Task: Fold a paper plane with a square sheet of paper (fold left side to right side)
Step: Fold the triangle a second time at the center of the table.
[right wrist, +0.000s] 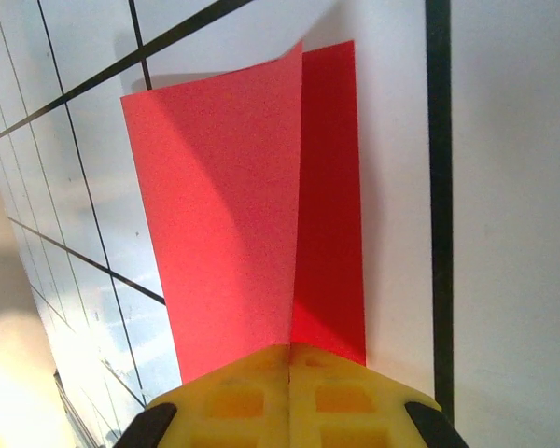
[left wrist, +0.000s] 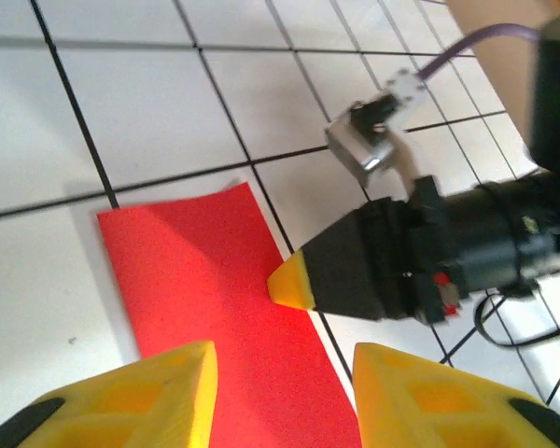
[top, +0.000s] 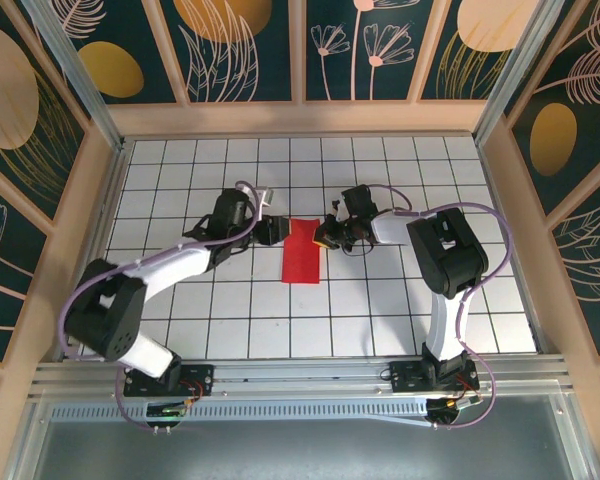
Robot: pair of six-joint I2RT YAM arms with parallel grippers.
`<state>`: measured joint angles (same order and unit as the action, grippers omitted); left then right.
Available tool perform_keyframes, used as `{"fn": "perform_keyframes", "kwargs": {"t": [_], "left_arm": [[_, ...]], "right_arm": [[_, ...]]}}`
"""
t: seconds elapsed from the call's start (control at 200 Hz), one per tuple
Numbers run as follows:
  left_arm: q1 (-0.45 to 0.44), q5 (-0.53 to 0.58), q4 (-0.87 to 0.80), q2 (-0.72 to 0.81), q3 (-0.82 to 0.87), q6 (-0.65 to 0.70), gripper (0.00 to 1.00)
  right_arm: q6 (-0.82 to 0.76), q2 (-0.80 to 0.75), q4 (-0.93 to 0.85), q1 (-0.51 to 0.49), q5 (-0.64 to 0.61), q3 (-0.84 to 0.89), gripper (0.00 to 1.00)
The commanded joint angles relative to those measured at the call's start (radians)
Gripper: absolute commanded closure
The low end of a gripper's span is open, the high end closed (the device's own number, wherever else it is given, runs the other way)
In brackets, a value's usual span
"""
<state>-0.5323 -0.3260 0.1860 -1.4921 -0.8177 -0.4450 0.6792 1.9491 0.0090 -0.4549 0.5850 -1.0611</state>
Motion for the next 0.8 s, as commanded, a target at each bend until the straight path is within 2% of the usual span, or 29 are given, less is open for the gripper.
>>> {"fn": "perform_keyframes", "kwargs": {"t": [0.0, 0.21, 0.445, 0.591, 0.796], "left_arm": [[-0.053, 0.076, -0.082, 0.082, 0.053, 0.125, 0.53], [-0.213, 0.207, -0.157, 0.143, 0.071, 0.205, 0.46], [-0.405, 0.373, -0.224, 0.029, -0.018, 0.266, 0.4], [-0.475, 0.466, -0.253, -0.068, -0.087, 0.275, 0.36], [-0.524, 0.595, -0.296, -0.173, -0.149, 0.284, 0.31]], "right_arm": [[0.001, -0.043, -0.081, 0.012, 0.007, -0.033, 0.97], [0.005, -0.05, -0.164, 0.023, 0.009, -0.071, 0.96], [-0.007, -0.036, -0.196, 0.033, 0.013, -0.102, 0.96], [-0.008, -0.03, -0.196, 0.033, 0.017, -0.109, 0.96], [-0.012, -0.023, -0.201, 0.032, 0.019, -0.114, 0.96]]}}
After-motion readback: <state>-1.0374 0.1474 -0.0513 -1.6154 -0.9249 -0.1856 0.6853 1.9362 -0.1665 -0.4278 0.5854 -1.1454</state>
